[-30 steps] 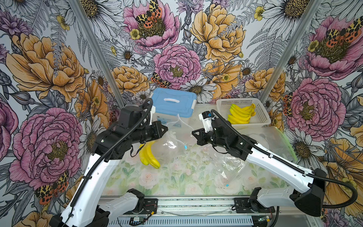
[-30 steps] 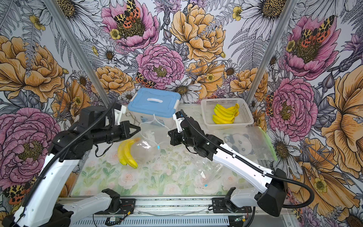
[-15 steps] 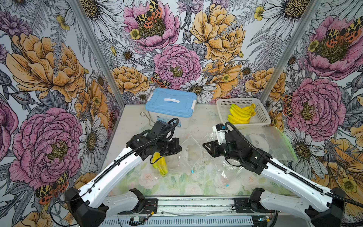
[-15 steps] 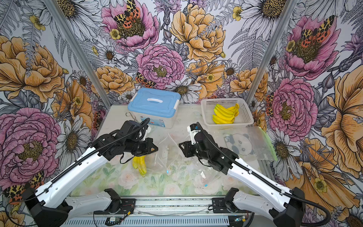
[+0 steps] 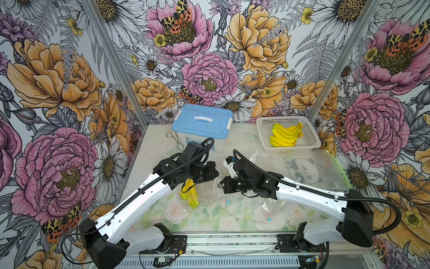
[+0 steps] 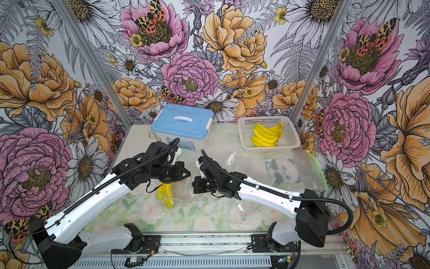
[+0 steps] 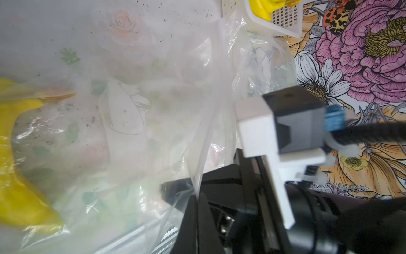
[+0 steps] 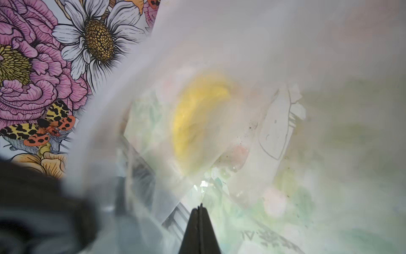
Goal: Open the zip-top bag and take out the banana
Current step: Adjust the zipper food storage bag at the center of the board.
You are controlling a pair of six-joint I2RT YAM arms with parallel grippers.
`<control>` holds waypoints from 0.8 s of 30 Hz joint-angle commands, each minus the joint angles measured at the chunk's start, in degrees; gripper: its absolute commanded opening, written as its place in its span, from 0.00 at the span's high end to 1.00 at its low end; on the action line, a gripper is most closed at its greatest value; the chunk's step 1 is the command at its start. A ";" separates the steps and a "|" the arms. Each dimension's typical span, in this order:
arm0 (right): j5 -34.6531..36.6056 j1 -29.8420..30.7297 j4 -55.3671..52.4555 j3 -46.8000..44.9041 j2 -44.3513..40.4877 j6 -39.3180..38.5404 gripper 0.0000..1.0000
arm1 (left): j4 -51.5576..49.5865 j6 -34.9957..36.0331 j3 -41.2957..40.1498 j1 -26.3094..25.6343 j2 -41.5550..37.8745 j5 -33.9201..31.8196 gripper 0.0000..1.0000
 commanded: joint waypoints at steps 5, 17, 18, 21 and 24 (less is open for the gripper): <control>-0.16 0.71 32.09 -6.97 8.26 5.97 1.00 | 2.70 -2.96 1.67 -2.44 -1.62 -5.06 1.00; -8.54 4.38 39.97 -10.45 15.68 -0.17 1.00 | 5.41 -2.99 0.05 0.87 -3.30 -9.23 1.00; -9.14 4.37 39.40 -9.71 16.73 0.30 1.00 | 5.57 -3.11 0.29 0.35 -3.25 -9.74 1.00; -8.96 4.38 38.00 -7.20 19.62 1.13 1.00 | 7.18 -2.96 0.94 -2.36 -3.14 -10.27 1.00; -6.25 3.71 40.70 -6.53 21.57 4.38 1.00 | 9.00 -4.46 0.36 -6.48 -2.86 -10.12 1.00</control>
